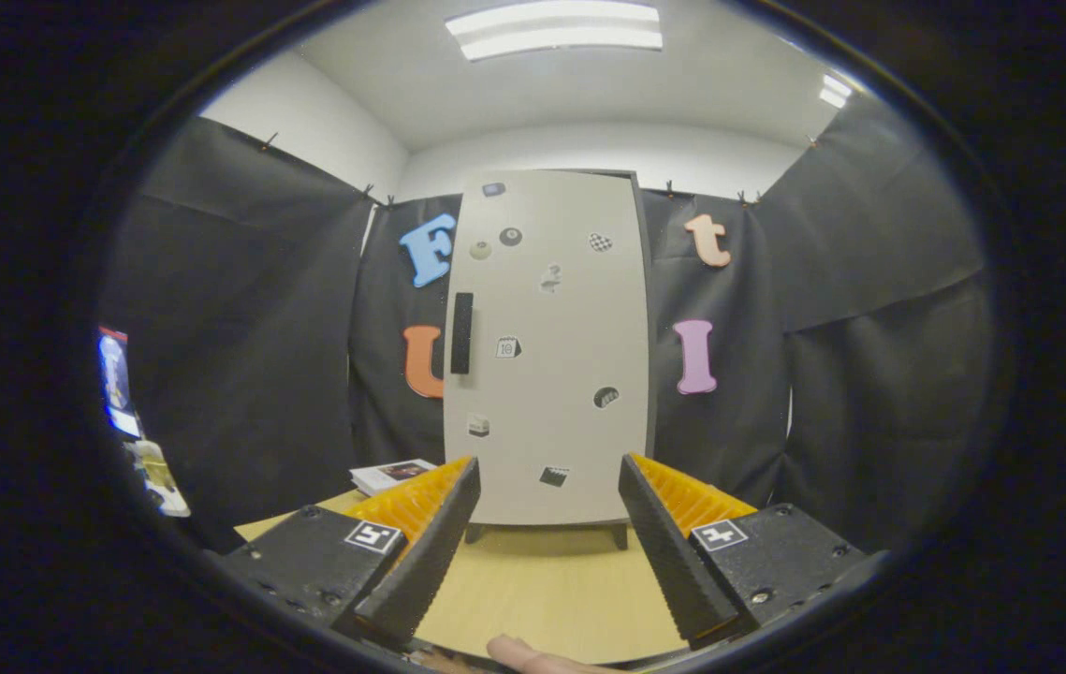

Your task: Open the shoe cabinet door, grab the shoes and put them into the shoe cabinet, then close the shoe cabinet door.

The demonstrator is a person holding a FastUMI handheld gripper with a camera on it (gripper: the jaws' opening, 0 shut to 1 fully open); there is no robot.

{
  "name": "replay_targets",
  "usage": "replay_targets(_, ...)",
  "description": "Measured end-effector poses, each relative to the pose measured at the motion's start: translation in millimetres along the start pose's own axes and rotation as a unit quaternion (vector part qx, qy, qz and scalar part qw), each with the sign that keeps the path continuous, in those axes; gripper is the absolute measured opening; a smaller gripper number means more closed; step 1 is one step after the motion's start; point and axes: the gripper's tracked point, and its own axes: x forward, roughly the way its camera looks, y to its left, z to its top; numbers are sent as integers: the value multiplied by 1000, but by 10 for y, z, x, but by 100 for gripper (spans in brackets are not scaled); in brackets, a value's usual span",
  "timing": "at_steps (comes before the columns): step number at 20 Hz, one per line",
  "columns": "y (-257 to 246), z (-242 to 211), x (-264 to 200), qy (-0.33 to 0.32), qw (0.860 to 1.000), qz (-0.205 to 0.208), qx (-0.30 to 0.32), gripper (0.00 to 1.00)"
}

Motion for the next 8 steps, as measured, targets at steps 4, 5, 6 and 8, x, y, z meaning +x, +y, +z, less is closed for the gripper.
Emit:
replay_targets(4,-157,-124,-18,26,999,-19,29,98)
replay_targets(5,-182,-124,-24,27,999,-22,27,98)
replay_targets(6,-198,-119,-35,28,999,-23,22,98)
replay_targets(8,-222,-96,-68,26,999,-21,19,98)
